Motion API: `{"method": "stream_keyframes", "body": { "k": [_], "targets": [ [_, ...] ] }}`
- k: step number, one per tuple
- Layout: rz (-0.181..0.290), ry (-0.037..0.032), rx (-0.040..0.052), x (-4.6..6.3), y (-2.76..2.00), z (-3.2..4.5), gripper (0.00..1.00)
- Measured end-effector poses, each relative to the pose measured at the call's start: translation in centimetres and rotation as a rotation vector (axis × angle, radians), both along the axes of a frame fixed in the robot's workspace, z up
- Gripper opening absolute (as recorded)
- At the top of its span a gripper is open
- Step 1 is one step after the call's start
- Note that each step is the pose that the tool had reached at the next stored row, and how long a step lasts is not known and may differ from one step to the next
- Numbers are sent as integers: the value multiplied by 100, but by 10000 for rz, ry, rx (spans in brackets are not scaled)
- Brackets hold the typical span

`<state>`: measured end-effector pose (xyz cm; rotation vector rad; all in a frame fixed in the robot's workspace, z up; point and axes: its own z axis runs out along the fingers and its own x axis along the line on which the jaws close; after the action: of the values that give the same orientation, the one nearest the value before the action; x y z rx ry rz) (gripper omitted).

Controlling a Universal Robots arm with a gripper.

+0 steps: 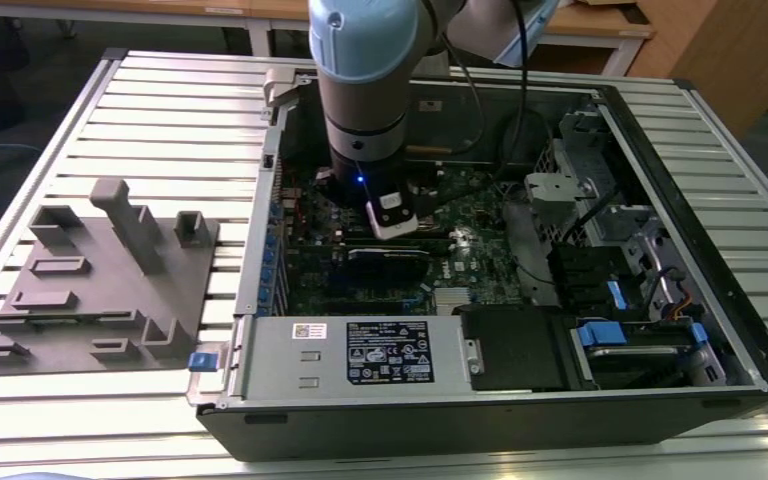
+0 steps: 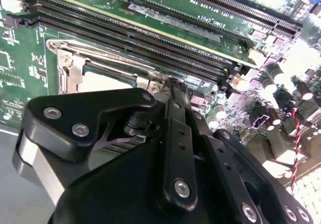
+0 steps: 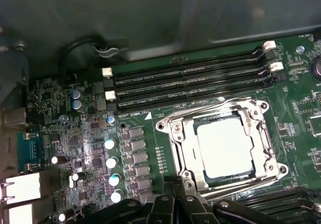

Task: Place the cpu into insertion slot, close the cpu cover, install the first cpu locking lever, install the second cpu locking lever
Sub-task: 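Install the second cpu locking lever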

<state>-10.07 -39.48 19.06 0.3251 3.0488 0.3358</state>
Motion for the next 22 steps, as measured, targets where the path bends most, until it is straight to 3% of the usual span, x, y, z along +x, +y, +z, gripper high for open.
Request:
{"method": "stream_keyframes", "body": {
  "k": [5, 16, 22],
  "targets": [
    [1, -14, 21, 1, 1, 13, 11],
    [1, -3, 9, -1, 0, 362, 11],
    [0, -4, -38, 57, 8, 373, 11]
  ]
}}
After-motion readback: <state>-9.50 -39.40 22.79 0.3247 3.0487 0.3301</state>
